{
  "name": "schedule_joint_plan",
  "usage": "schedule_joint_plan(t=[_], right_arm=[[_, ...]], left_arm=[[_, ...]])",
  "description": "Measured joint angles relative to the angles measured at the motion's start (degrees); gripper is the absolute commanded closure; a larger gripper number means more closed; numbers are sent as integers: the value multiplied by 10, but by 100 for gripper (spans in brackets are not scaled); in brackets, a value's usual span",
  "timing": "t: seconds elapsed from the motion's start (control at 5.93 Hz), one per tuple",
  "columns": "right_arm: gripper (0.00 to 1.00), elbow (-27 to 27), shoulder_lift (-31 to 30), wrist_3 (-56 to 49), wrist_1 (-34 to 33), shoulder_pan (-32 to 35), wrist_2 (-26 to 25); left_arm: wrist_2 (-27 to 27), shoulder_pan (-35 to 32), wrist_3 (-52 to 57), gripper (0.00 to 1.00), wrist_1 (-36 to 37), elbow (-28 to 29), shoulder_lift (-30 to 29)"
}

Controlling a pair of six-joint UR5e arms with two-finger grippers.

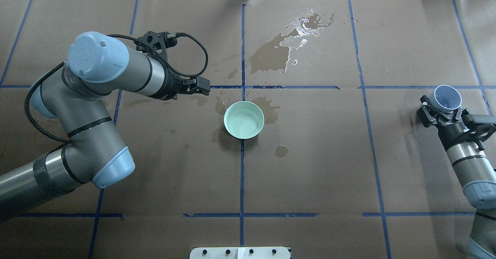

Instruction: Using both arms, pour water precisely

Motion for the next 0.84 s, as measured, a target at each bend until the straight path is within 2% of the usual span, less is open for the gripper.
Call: schedule_joint_plan(t=[0.51, 0.84], right_arm=[[0, -2, -1, -7, 2, 1, -2], [0, 6, -6, -32, 33, 2, -4]], left_arm=[[0, 1, -3, 0, 1, 0, 0], [0, 1, -3, 0, 1, 0, 0]])
